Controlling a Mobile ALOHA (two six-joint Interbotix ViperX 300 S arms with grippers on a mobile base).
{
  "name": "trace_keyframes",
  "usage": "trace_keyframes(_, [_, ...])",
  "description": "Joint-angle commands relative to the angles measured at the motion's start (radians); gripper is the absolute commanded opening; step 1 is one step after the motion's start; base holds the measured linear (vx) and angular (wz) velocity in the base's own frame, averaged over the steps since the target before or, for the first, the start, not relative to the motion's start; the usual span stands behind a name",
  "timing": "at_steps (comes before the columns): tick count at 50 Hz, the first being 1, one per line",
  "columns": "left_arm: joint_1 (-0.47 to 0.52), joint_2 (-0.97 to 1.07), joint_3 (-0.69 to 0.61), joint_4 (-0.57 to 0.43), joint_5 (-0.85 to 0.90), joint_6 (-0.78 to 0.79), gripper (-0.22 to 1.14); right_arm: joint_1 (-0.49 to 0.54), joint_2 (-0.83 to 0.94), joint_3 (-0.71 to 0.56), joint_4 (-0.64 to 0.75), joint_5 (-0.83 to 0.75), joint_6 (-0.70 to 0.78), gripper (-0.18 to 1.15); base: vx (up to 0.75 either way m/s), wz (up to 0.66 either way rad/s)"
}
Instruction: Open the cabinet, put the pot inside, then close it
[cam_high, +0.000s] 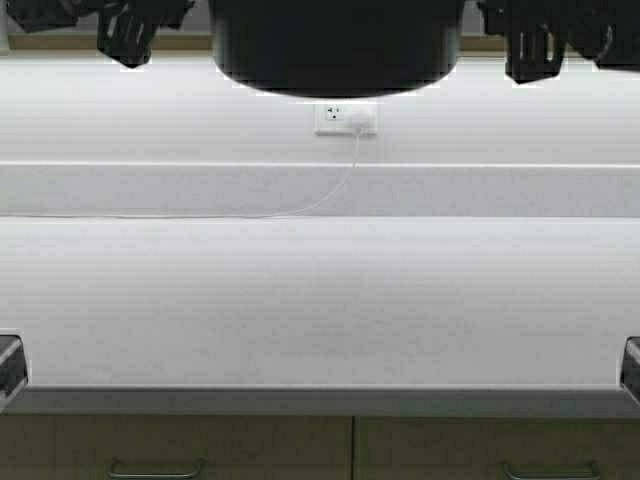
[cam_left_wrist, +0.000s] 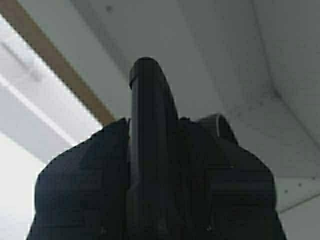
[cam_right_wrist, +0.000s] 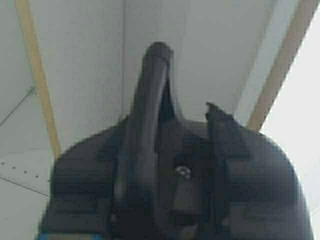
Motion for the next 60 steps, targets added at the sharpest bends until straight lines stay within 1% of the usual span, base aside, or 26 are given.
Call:
trace_keyframes(1, [0.005,-0.081,-0.089,-0.034,0.123,0.043,0.04,0.006,-0.149,-0.095,-0.003,0.176,-0.02,0.07,0.0,0.0])
trace_keyframes(6, [0.005,-0.101,-0.161,-0.069,0.227,0.055,0.04,0.005,-0.201,-0.164,0.025,0.311,-0.066,0.07,0.0,0.0])
trace_keyframes(13, [0.005,-0.095,-0.256,-0.08,0.319,0.095,0.04,0.005,-0.21,-0.262,0.04,0.42,-0.087,0.07,0.0,0.0])
trace_keyframes(22, [0.005,-0.075,-0.302,-0.098,0.347,0.118,0.04,-0.005,-0.181,-0.307,0.048,0.445,-0.087,0.07,0.0,0.0])
trace_keyframes(27, [0.021,-0.051,-0.336,-0.106,0.357,0.121,0.04,-0.018,-0.146,-0.336,0.055,0.457,-0.084,0.07,0.01,-0.01])
trace_keyframes(39, [0.032,-0.005,-0.437,-0.106,0.385,0.118,0.04,-0.02,-0.097,-0.445,0.054,0.52,-0.087,0.07,0.08,-0.02])
trace_keyframes(47, [0.035,0.046,-0.515,-0.118,0.413,0.118,0.04,-0.035,-0.051,-0.558,0.051,0.606,-0.091,0.07,0.18,-0.04])
trace_keyframes(55, [0.067,0.161,-0.643,-0.132,0.43,0.114,0.04,-0.058,0.08,-0.712,0.052,0.663,-0.075,0.07,0.17,-0.01])
trace_keyframes(60, [0.071,0.227,-0.718,-0.133,0.437,0.114,0.04,-0.058,0.137,-0.772,0.049,0.672,-0.078,0.07,0.14,0.02])
